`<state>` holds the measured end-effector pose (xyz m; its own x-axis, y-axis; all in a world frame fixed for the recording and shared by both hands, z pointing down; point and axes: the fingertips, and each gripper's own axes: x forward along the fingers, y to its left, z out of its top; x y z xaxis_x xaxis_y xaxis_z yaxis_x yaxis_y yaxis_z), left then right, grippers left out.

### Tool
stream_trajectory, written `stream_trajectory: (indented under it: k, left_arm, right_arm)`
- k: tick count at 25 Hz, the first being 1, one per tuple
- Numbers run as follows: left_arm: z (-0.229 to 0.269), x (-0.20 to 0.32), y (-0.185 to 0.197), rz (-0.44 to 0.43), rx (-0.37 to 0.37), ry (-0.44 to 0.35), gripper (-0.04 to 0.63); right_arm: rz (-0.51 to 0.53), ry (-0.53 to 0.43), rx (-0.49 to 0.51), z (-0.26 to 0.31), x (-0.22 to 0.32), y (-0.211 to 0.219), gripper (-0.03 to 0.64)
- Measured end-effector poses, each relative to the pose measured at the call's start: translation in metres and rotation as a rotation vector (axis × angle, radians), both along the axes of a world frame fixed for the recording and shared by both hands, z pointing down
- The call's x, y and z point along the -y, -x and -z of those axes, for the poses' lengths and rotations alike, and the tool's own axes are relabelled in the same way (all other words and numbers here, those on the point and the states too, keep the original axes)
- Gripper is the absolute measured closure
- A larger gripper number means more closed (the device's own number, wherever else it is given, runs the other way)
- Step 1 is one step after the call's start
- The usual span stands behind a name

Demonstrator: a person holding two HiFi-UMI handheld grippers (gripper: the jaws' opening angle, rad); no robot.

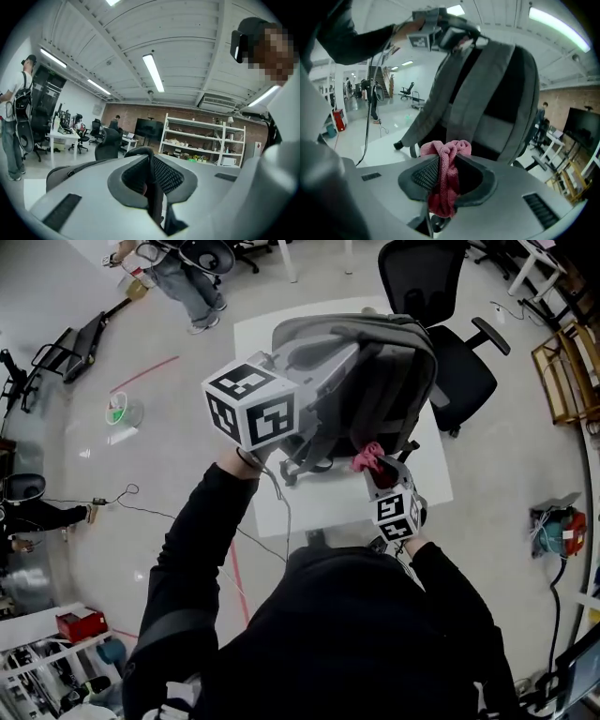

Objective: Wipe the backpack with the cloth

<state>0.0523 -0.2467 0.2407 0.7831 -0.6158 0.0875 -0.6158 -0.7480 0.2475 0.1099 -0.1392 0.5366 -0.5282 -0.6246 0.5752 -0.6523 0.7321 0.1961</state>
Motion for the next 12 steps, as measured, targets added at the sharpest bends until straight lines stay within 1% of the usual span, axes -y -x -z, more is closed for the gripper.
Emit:
stream_trajectory:
  k: [3, 4, 6, 7, 9, 12]
  left_arm:
    - [-0.002, 0.0, -0.003, -0.006, -0.009, -0.012, 0.557]
    - [-0.003, -0.001, -0.004, -0.009, -0.016, -0.013, 0.557]
    - [-0.005, -0.002, -0.005, -0.016, -0.031, -0.01, 0.557]
    - [-0.006, -0.002, -0.005, -0.018, -0.037, -0.007, 0.557]
    - [-0.007, -0.003, -0.004, -0.017, -0.043, -0.002, 0.557]
    - [-0.009, -0.003, -0.007, -0.01, -0.033, 0.001, 0.557]
  right_arm:
    - [-0.091, 0.203, -0.025, -0.071, -0.013, -0.014, 0.515]
    - [-0.126, 0.247, -0.019, -0.085, -0.016, -0.019, 0.515]
    - [-0.194, 0.281, 0.012, -0.091, -0.012, -0.03, 0.515]
    - [-0.222, 0.274, 0.036, -0.085, -0.006, -0.033, 0.515]
    - [-0.266, 0.216, 0.083, -0.056, 0.012, -0.041, 0.515]
    - [-0.324, 0.046, 0.154, 0.021, 0.048, -0.061, 0.515]
